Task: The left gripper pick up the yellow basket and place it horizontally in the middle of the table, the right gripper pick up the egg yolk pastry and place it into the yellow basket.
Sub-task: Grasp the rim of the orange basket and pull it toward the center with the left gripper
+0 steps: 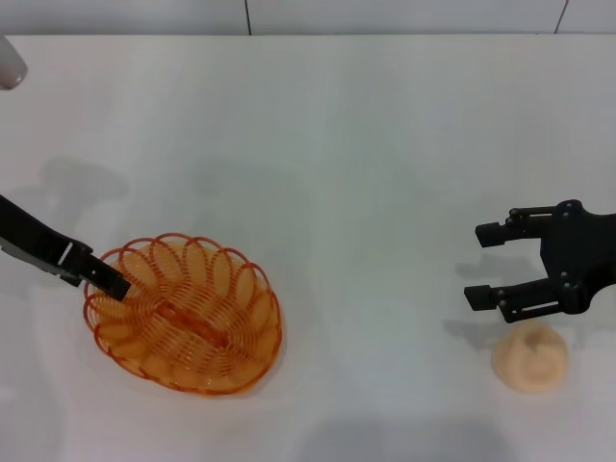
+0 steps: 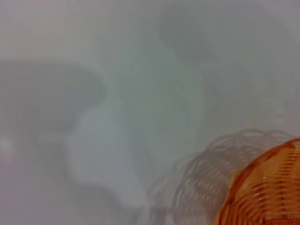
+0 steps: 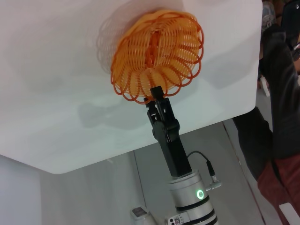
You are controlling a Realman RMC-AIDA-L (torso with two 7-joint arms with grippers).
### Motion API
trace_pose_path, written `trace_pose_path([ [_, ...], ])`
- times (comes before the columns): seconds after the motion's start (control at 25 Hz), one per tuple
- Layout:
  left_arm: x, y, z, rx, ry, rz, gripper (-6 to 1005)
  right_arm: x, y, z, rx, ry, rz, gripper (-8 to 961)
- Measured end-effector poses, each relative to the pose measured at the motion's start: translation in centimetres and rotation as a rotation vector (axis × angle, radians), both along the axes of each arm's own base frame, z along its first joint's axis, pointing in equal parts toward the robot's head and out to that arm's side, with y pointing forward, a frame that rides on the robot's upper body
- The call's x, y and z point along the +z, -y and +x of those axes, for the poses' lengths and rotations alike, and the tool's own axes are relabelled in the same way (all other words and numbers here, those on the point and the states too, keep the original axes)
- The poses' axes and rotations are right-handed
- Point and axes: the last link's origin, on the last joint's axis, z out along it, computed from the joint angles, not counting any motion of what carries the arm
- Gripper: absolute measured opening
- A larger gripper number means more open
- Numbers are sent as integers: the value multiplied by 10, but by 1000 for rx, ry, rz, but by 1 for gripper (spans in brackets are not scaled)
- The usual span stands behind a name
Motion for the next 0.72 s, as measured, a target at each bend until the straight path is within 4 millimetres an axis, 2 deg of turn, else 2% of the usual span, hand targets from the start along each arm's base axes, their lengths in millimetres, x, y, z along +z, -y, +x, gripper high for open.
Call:
trace_pose_path([
  [0.2,-4,0,0,-2,-7,-7,776,0,0,0,-1,0,-1,815],
  [0.4,-5,-3,-1,-4,-17,9,597,0,0,0,-1,0,0,815],
  [0.72,-13,-6,0,-3,-31,1,491,0,0,0,1,0,-1,815],
])
